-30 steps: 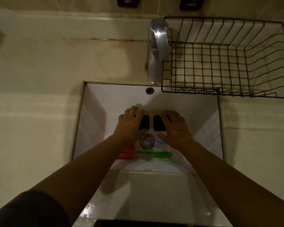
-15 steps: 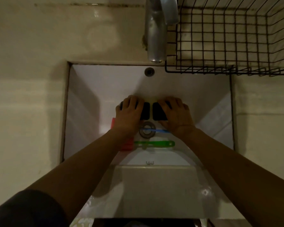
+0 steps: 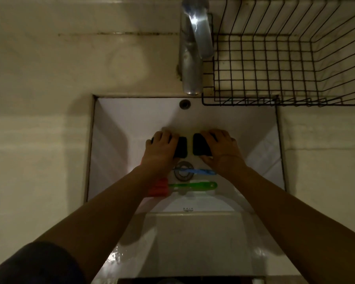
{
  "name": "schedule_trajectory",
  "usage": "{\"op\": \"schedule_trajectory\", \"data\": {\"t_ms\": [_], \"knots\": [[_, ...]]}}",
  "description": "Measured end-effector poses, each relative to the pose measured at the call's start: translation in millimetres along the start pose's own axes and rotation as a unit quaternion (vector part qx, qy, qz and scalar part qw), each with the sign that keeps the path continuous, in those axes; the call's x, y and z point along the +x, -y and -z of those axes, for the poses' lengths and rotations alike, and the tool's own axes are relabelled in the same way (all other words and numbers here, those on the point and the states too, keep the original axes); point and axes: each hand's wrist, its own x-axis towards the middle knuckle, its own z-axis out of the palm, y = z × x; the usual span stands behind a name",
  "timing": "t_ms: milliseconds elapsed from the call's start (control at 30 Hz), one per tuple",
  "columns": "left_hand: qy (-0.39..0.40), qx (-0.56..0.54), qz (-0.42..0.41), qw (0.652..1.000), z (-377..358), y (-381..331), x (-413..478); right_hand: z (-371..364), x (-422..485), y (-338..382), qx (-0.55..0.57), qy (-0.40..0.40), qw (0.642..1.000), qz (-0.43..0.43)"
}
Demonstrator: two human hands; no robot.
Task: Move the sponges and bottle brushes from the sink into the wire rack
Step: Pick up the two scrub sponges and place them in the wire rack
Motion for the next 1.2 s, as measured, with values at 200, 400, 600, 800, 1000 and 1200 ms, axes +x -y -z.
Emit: {"op": "schedule_trajectory", "data": {"t_ms": [200,400,600,800,1000,1200], "knots": [[-0.043,-0.025,-0.013,0.999,35,-13,-13,30,-18,7,0.001,-0.001,0.999,0.033],[-0.063,-0.025,-0.044,0.997,66,-23,-27,64,-32,23,-0.023,-0.039,0.998,0.035],[-0.082,-0.018,-0.072,0.994,93,-28,-39,93,-47,35,-0.033,-0.057,0.997,0.047],[-0.123,-0.003,-0.096,0.988,123,-34,-49,123,-55,41,-0.041,-0.098,0.992,0.063],[-0.147,0.008,-0.114,0.983,148,-48,-56,151,-62,44,-0.072,-0.11,0.99,0.059],[-0.203,-0.006,-0.146,0.968,181,-53,-60,195,-64,46,-0.085,-0.146,0.982,0.083]]}}
